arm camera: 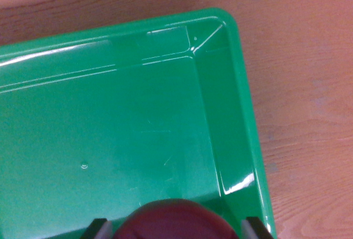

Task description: Pick fruit

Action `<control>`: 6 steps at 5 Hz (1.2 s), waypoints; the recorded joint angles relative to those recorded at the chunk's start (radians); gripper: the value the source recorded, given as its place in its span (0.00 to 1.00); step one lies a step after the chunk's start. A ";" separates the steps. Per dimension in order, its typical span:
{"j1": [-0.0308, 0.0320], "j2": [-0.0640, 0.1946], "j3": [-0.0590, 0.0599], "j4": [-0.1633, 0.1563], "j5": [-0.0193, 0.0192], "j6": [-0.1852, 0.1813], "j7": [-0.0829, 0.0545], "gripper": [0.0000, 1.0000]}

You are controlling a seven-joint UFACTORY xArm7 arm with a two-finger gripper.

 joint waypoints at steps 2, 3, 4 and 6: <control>0.0003 -0.009 0.000 0.019 0.0002 0.028 -0.002 1.00; 0.0006 -0.018 0.000 0.035 0.0003 0.053 -0.003 1.00; 0.0006 -0.018 0.000 0.035 0.0003 0.053 -0.003 1.00; 0.0009 -0.024 0.000 0.048 0.0005 0.072 -0.004 1.00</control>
